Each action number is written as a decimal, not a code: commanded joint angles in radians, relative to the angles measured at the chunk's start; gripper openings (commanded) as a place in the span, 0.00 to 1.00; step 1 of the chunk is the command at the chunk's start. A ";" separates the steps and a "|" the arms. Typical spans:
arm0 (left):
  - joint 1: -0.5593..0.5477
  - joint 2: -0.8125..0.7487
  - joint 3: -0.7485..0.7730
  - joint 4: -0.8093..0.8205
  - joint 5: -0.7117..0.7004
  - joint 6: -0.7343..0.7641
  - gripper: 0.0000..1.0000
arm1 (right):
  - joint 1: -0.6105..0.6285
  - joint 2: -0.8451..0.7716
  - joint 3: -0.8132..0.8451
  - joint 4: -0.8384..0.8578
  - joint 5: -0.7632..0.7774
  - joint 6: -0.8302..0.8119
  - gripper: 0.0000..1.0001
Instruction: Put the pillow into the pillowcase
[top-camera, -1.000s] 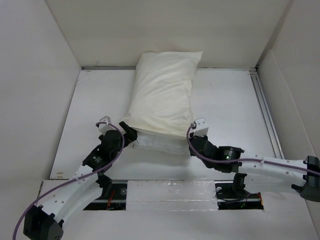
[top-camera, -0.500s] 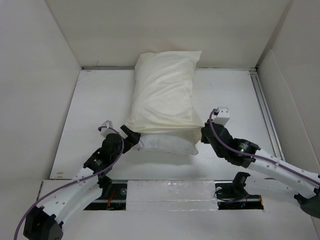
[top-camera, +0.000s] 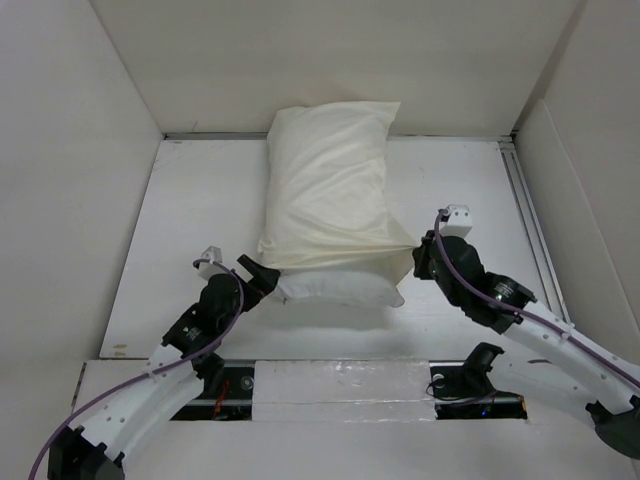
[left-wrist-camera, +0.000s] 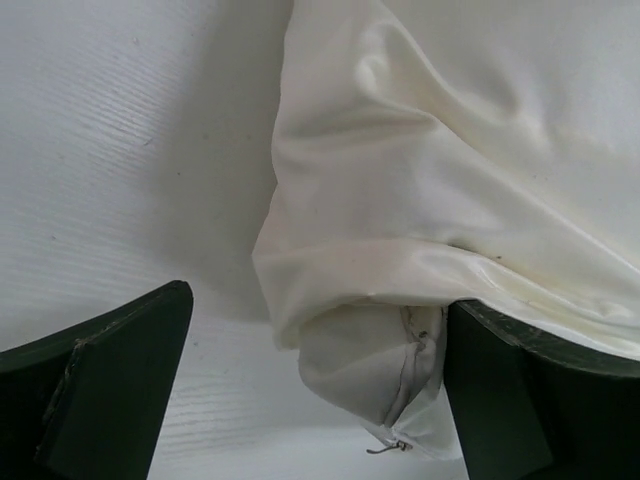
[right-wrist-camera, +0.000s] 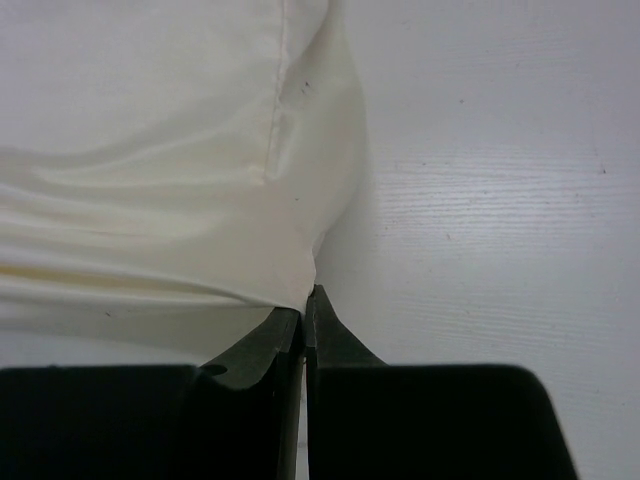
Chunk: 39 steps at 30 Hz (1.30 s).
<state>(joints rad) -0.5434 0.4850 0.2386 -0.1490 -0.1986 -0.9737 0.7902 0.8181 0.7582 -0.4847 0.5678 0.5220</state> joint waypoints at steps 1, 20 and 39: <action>0.005 0.065 -0.030 0.060 -0.139 -0.023 0.97 | -0.038 -0.030 0.065 0.028 0.000 -0.057 0.00; 0.005 0.235 0.021 0.539 -0.154 0.167 1.00 | -0.114 -0.100 0.138 -0.012 -0.433 -0.244 0.00; 0.005 0.009 -0.005 0.598 -0.042 0.334 1.00 | -0.114 -0.149 0.076 0.044 -0.500 -0.224 0.00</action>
<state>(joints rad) -0.5472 0.4896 0.2523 0.3717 -0.2386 -0.7013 0.6811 0.6846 0.8413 -0.5201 0.1150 0.2920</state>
